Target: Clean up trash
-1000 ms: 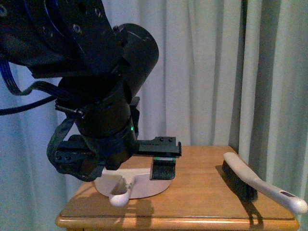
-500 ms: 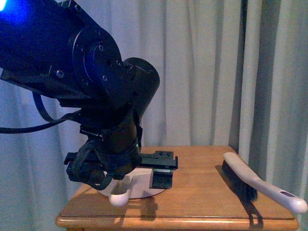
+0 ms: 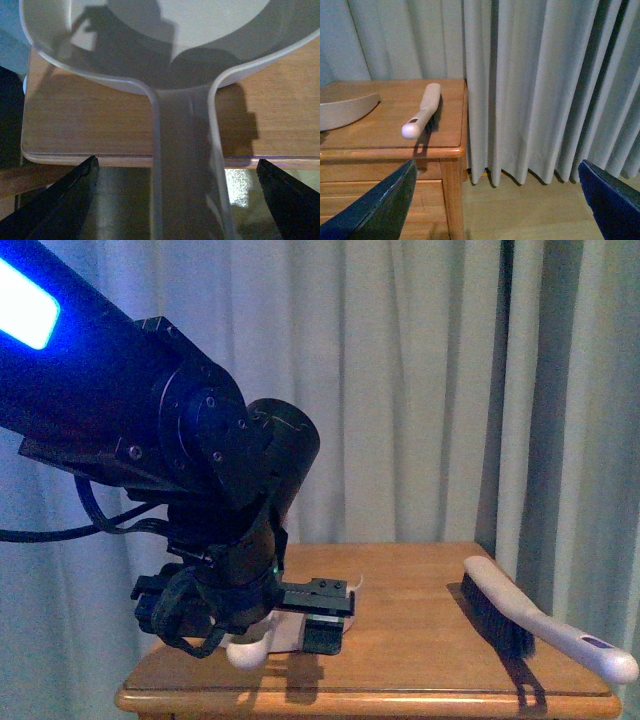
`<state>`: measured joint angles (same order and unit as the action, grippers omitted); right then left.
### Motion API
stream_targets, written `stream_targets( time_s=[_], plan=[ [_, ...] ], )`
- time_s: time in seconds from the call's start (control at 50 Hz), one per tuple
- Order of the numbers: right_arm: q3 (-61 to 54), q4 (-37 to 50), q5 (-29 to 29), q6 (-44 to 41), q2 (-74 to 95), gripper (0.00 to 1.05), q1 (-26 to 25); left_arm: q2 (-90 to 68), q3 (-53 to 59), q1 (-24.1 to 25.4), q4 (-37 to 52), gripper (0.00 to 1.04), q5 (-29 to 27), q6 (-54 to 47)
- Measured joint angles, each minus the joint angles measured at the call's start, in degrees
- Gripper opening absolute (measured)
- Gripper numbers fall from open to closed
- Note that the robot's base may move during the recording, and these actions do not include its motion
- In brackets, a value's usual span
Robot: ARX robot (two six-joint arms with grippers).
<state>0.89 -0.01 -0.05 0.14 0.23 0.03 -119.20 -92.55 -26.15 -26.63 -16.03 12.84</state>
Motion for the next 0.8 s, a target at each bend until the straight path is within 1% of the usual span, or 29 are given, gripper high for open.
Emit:
stream_targets(
  time_s=[0.12, 0.18, 0.26, 0.3, 0.36, 0.48, 0.5, 0.52, 0.7, 0.8],
  plan=[
    [0.0, 0.0, 0.0, 0.0, 0.0, 0.97, 0.0, -0.1, 0.3, 0.5, 0.4, 0.97, -0.3, -0.6],
    [0.0, 0.0, 0.0, 0.0, 0.0, 0.97, 0.0, -0.1, 0.3, 0.7, 0.4, 0.9, -0.5, -1.0],
    [0.0, 0.0, 0.0, 0.0, 0.0, 0.97, 0.0, -0.1, 0.7, 0.8, 0.4, 0.76, -0.4, -1.2],
    [0.0, 0.0, 0.0, 0.0, 0.0, 0.97, 0.0, -0.1, 0.9, 0.8, 0.4, 0.71, -0.3, -1.3],
    [0.0, 0.0, 0.0, 0.0, 0.0, 0.97, 0.0, -0.1, 1.0, 0.7, 0.4, 0.57, 0.0, -1.4],
    [0.0, 0.0, 0.0, 0.0, 0.0, 0.97, 0.0, -0.1, 1.1, 0.5, 0.5, 0.35, 0.4, -1.5],
    [0.0, 0.0, 0.0, 0.0, 0.0, 0.97, 0.0, -0.1, 1.2, 0.4, 0.5, 0.3, 0.3, -1.5],
    [0.0, 0.0, 0.0, 0.0, 0.0, 0.97, 0.0, -0.1, 1.3, 0.4, 0.6, 0.28, 0.3, -1.5],
    [0.0, 0.0, 0.0, 0.0, 0.0, 0.97, 0.0, 1.2, 3.8, 0.3, 2.4, 0.27, -0.3, -2.5],
    [0.0, 0.0, 0.0, 0.0, 0.0, 0.97, 0.0, 3.2, 6.6, 0.2, 5.2, 0.27, -1.0, -4.0]
  ],
)
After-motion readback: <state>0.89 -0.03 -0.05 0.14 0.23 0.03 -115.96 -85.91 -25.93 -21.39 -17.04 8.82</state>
